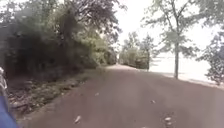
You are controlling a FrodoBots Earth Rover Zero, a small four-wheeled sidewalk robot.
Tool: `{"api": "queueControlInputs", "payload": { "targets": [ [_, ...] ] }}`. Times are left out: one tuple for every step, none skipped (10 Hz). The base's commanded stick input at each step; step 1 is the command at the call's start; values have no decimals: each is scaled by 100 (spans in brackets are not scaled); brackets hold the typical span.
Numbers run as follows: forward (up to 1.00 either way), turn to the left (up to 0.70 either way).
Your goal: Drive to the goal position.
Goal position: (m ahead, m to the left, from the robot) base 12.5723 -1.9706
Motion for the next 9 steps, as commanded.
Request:
{"api": "queueControlInputs", "payload": {
  "targets": [
    [70, -1],
    [70, -1],
    [70, -1],
    [70, -1],
    [70, -1],
    [70, -1],
    [70, -1],
    [70, -1],
    [70, -1]
  ]
}}
